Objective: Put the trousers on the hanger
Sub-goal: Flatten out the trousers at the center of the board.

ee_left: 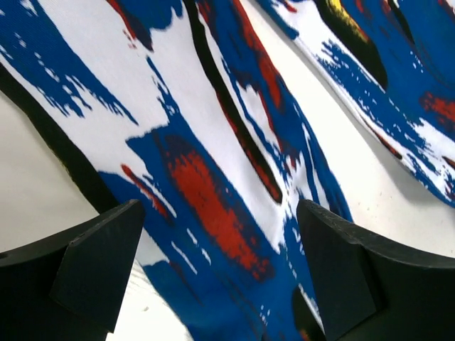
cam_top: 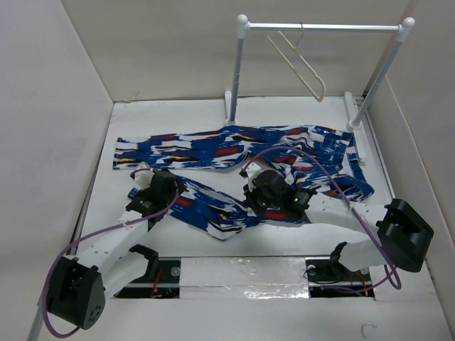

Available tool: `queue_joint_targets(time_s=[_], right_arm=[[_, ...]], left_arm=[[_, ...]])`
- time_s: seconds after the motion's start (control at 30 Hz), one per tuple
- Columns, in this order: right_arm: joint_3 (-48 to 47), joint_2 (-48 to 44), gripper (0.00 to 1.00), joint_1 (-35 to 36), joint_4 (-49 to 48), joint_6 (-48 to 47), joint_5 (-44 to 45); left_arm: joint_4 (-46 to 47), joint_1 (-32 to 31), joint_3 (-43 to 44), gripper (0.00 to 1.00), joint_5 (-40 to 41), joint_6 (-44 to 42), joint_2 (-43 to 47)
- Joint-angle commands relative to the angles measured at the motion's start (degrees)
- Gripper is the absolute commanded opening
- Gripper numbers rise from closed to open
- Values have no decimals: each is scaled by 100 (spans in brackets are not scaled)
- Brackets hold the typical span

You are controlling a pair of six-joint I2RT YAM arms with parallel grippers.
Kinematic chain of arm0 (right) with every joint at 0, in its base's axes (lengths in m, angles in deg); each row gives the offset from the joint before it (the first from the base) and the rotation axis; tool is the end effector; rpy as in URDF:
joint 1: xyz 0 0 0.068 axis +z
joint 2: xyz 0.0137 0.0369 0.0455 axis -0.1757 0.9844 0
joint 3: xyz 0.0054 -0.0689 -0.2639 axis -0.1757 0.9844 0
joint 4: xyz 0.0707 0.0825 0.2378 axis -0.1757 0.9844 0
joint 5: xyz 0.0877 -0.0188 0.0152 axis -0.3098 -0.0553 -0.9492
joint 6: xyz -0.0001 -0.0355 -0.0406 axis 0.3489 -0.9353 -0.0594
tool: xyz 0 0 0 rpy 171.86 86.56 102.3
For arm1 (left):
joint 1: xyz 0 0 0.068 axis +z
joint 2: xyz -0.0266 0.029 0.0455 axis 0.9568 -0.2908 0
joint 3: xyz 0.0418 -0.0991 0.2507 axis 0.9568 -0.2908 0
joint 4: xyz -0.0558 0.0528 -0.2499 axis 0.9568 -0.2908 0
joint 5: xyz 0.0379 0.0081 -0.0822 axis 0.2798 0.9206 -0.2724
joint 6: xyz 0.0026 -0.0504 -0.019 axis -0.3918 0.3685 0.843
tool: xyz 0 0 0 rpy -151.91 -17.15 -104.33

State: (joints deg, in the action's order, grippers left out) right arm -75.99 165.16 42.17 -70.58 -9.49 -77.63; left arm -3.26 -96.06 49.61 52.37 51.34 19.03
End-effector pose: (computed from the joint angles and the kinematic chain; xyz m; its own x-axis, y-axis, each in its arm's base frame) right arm 0.1753 0.2254 0.2239 -0.4851 -0.3709 -0.7919 -0.7107 0.6948 0.1100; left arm 0.1772 -0.0597 0.1953 -0.4127 -0.6322 -0.6558 -0.4385 0.7689 -0.4653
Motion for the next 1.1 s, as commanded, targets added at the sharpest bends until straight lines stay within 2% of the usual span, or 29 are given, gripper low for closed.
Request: queue_joint_targets(time_s=[0.0, 0.13, 0.17, 0.37, 0.63, 0.7, 0.73, 0.83, 0.87, 0.9, 0.97, 1.07], right_arm=[[300, 61, 0, 263, -222, 177, -18], [502, 237, 0, 378, -407, 318, 35], [520, 246, 0, 378, -608, 335, 35], [634, 448, 0, 439, -881, 397, 53], [722, 422, 0, 492, -979, 467, 52], [758, 404, 0, 492, -1005, 476, 44], [784, 404, 0, 492, -1005, 476, 35], [845, 361, 0, 492, -1014, 494, 113], [846, 343, 0, 492, -1031, 502, 131], [846, 334, 0, 492, -1031, 502, 123], [724, 325, 0, 431, -1005, 485, 140], [225, 343, 0, 230, -848, 485, 307]], left_arm=[[248, 46, 418, 88, 203, -192, -184], [380, 46, 1016, 86, 605, -457, -1001], [355, 46, 1260, 81, 694, -519, -1420], [231, 46, 2114, 71, 1231, -563, -2933], [179, 99, 2818, 65, 1494, -678, -4193], [152, 151, 2985, 60, 1512, -695, -4447], [161, 152, 3020, 57, 1512, -695, -4526], [135, 152, 3091, 30, 1529, -661, -4711], [83, 152, 3099, 13, 1573, -591, -4729], [4, 152, 3117, 8, 1591, -520, -4703], [-111, 152, 3108, 0, 1617, -406, -4450], [-155, 152, 3318, 0, 1530, -571, -3836]])
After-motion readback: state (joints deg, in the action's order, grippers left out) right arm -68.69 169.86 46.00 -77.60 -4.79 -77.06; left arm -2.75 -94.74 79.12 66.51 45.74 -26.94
